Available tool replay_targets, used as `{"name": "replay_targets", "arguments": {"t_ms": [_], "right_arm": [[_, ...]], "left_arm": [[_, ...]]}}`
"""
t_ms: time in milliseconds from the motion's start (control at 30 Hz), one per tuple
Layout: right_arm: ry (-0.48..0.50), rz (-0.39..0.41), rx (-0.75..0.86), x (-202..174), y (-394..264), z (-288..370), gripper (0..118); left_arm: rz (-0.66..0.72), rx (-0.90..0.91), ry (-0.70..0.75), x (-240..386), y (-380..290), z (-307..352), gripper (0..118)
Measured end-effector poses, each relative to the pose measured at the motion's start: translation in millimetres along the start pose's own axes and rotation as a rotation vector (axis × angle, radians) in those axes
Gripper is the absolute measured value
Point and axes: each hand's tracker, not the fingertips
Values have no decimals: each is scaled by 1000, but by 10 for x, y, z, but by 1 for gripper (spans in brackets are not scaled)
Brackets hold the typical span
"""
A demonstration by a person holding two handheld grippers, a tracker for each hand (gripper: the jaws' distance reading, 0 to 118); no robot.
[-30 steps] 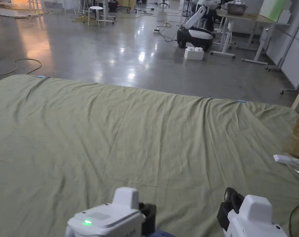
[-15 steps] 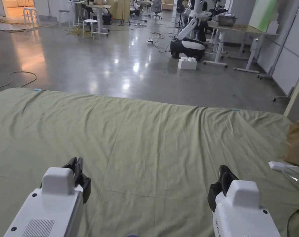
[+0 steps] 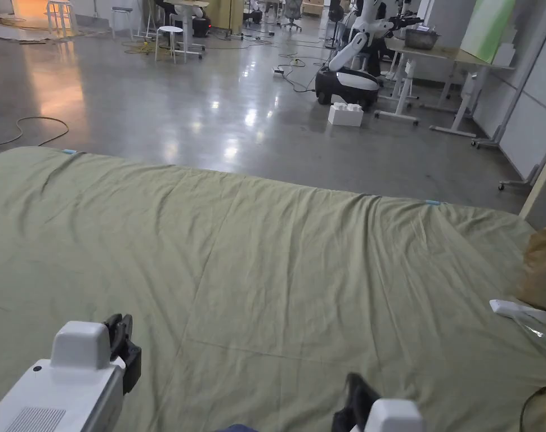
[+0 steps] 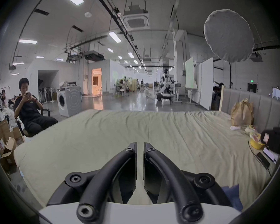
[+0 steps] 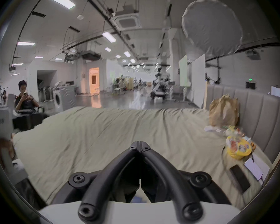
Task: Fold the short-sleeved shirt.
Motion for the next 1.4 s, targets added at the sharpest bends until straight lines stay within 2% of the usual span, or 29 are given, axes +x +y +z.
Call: {"name": "replay_targets", "arguments": {"t_ms": [167,267,333,400,467,500,533,700,900,1067,1167,1200,1233,1267,1300,1400], "right_arm": [[95,16,-129,-392,-543,-58,1],[75,23,-196,-479,-785,-182,1],[58,12,-243,-457,-940,-266,1],[27,13,-276,-384,-1082,-346,1],[15,6,-285,-302,-1161,-382,1],[11,2,-284,-263,-1175,-377,1],[5,-4,-286,-230,-1188,-384,1],[-19,-46,-302,-90,-1268,-403,1],[-19,-43,-296,-65,-1323,-392,1],[-10,-43,-292,-46,-1333,-383,1],[-6,-43,-289,-38,-1342,-386,1],[-5,-45,-289,-35,-1344,-386,1],[-3,-46,-288,-32,-1345,-386,1],[-2,-44,-288,-30,-1344,-385,1],[-2,-43,-290,-27,-1339,-382,1],[7,-42,-292,-15,-1332,-383,1]], "left_arm": [[40,-164,-65,-48,-324,-47,8],[90,-264,-116,-73,-503,-81,9],[133,-326,-167,-92,-613,-93,15],[185,-398,-231,-114,-703,-130,40],[245,-477,-319,-130,-788,-202,78],[273,-509,-354,-135,-828,-241,87],[305,-541,-395,-145,-852,-263,91],[434,-648,-551,-127,-1014,-466,91],[477,-837,-684,76,-1241,-763,92],[662,-844,-818,70,-1355,-1008,91],[726,-922,-888,119,-1417,-1086,90],[704,-914,-893,148,-1408,-1098,87],[689,-905,-896,160,-1409,-1122,79],[702,-908,-908,168,-1418,-1147,62],[706,-915,-888,153,-1396,-1083,54],[798,-945,-889,76,-1575,-1188,44]]}}
